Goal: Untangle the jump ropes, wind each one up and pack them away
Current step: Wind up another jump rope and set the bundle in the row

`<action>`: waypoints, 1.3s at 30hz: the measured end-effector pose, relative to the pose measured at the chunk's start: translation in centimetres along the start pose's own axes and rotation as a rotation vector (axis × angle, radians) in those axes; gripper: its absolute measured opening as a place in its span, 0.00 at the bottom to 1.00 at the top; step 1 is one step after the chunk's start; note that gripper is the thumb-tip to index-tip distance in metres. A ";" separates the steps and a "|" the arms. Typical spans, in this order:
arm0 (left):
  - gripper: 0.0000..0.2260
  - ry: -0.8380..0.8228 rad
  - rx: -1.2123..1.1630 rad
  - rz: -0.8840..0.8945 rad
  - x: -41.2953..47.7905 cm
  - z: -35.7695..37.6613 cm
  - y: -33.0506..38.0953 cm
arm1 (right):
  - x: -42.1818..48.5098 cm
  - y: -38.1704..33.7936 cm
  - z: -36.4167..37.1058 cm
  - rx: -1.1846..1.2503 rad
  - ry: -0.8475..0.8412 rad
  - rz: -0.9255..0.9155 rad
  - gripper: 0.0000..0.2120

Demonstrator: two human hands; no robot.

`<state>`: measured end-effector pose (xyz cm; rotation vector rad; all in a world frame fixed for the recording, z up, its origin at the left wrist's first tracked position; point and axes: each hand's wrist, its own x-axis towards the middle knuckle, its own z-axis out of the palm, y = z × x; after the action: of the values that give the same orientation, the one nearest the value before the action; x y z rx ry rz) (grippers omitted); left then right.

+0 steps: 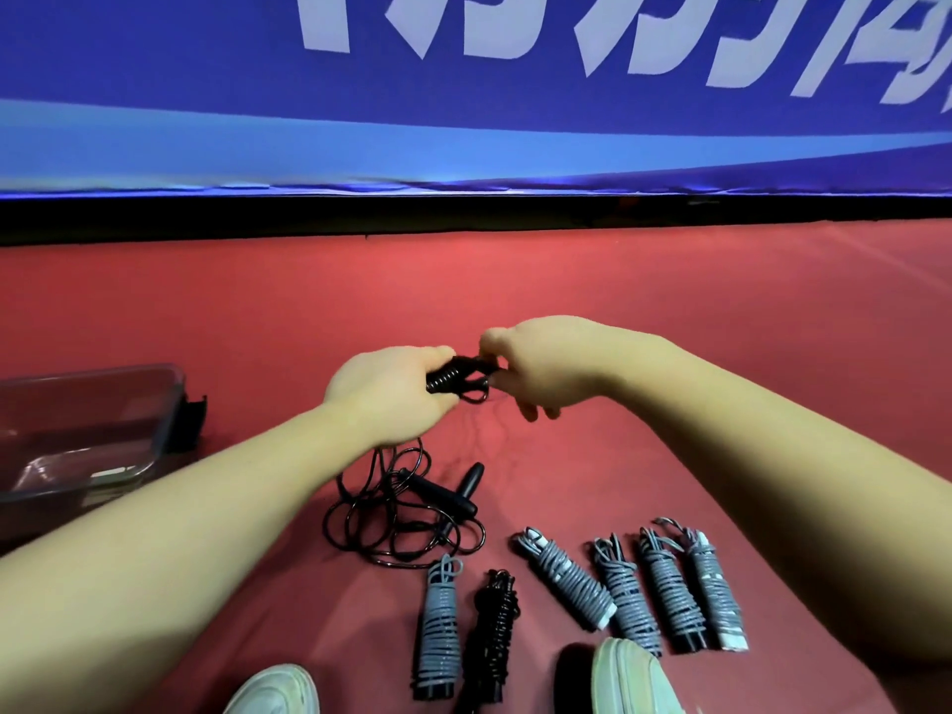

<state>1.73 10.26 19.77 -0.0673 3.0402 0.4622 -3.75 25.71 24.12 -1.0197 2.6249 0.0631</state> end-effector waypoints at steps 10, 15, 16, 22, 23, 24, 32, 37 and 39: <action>0.21 0.106 -0.270 -0.081 1.1 -0.1 -2.3 | 1.7 -0.2 5.4 0.106 0.431 0.145 0.18; 0.19 0.203 -0.571 -0.105 1.9 0.5 -4.1 | 1.3 -1.6 6.2 0.114 0.505 -0.029 0.25; 0.19 0.220 -0.701 -0.118 2.0 0.5 -4.4 | 1.3 -1.6 6.3 0.229 0.530 -0.064 0.23; 0.16 0.157 -1.302 -0.186 1.7 -0.6 -3.9 | 2.4 0.4 6.1 1.410 0.242 0.147 0.17; 0.15 0.138 -1.372 -0.175 1.6 -0.9 -3.8 | 2.3 0.6 6.2 1.507 0.166 0.135 0.16; 0.14 0.113 -1.431 -0.159 1.6 -1.0 -3.8 | 2.2 0.8 6.5 1.554 0.117 0.100 0.15; 0.16 -0.251 -1.618 -0.032 0.6 -1.3 -3.2 | 1.8 2.6 6.2 0.824 0.248 -0.182 0.11; 0.15 -0.460 -1.254 0.098 0.0 -1.6 -2.8 | 1.5 3.3 4.6 0.227 0.185 -0.224 0.10; 0.13 -0.487 -0.954 0.152 -0.4 -1.6 -2.1 | 1.4 3.6 3.4 0.021 0.131 -0.184 0.11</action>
<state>2.11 7.78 20.70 0.1995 2.1184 1.6030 -6.21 28.02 20.20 -1.2934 2.6259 -0.0768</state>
